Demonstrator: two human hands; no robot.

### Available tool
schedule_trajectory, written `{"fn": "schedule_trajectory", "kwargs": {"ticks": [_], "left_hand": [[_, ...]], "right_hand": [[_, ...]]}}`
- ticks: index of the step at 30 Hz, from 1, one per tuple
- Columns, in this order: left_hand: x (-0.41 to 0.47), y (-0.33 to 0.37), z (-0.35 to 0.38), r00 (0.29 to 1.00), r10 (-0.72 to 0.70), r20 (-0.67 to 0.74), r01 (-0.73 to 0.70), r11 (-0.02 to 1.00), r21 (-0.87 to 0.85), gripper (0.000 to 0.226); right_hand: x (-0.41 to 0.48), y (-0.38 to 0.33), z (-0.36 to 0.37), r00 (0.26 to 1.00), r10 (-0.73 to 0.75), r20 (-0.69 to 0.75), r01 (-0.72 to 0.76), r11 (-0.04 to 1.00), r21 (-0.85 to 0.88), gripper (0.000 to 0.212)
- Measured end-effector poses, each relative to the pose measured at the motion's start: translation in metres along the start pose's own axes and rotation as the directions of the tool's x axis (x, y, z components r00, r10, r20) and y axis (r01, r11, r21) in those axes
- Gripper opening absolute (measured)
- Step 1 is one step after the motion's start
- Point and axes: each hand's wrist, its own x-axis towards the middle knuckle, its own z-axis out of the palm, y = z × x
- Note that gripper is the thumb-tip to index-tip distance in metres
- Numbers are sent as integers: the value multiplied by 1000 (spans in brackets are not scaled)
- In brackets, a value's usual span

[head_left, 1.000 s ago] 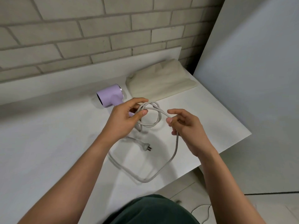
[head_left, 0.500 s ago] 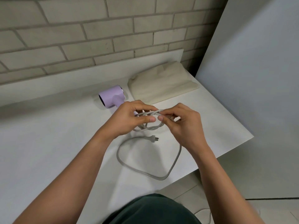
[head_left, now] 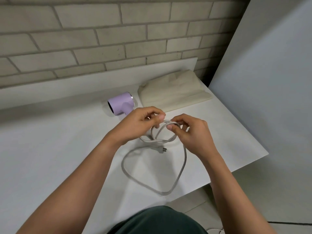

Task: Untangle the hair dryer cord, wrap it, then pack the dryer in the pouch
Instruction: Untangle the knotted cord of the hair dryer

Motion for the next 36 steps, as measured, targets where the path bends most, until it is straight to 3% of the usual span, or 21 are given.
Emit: {"fn": "schedule_trajectory", "kwargs": {"ticks": [3, 5, 8, 11, 13, 15, 18, 21, 22, 24, 25, 27, 29, 31, 32, 34, 36], "left_hand": [[1, -5, -4, 1000, -19, 18, 17, 994, 109, 16], [0, -3, -9, 994, -56, 90, 39, 983, 181, 17], [-1, -1, -14, 984, -88, 153, 76, 994, 84, 11], [6, -7, -9, 987, -100, -126, 80, 985, -155, 6], [9, -11, -5, 921, -184, -342, 60, 937, -343, 9], [10, -15, -5, 906, -217, -363, 70, 924, -377, 11], [4, -11, -5, 965, -128, -228, 54, 951, -305, 15], [4, -5, -6, 975, -81, -209, 29, 971, -239, 16], [6, -4, -7, 971, -71, -230, 31, 984, -174, 14], [9, -8, -11, 959, 25, -282, 9, 993, 120, 9], [9, -9, -11, 959, 115, -258, -32, 952, 306, 18], [10, -4, -10, 951, 302, -72, -209, 795, 569, 43], [15, 8, -5, 933, 331, 142, -333, 641, 692, 45], [21, 17, -2, 935, 282, 215, -336, 515, 789, 35], [22, 20, -2, 928, 318, 196, -335, 477, 813, 30], [20, 19, 1, 848, 527, 54, -345, 473, 811, 27], [15, 20, 1, 750, 610, -255, -284, 645, 709, 26]], "right_hand": [[-4, 0, 2, 998, 28, 60, -32, 997, 63, 24], [-6, 2, 5, 996, 37, 78, -45, 994, 101, 16], [-8, 7, 7, 990, 83, 113, -101, 981, 163, 11], [-8, 13, 4, 981, 131, 140, -166, 947, 276, 19], [-8, 15, 1, 979, 124, 162, -166, 945, 280, 18], [-7, 17, 1, 973, 135, 188, -181, 950, 255, 15], [-6, 17, 4, 958, 185, 220, -234, 947, 221, 23], [-5, 17, 6, 939, 222, 264, -274, 944, 181, 6], [-5, 18, 6, 935, 221, 278, -276, 944, 178, 9], [-4, 17, 3, 934, 218, 284, -271, 948, 164, 12], [-3, 16, 1, 936, 208, 283, -257, 955, 149, 11], [-1, 14, 0, 941, 173, 293, -216, 968, 124, 11], [1, 11, 0, 943, 136, 302, -178, 977, 114, 11], [2, 7, 0, 952, 118, 281, -158, 979, 127, 11], [2, 7, -1, 959, 120, 259, -160, 977, 140, 11], [2, 9, -4, 965, 140, 222, -177, 972, 154, 10], [1, 11, -4, 962, 148, 227, -179, 976, 124, 13]]}}
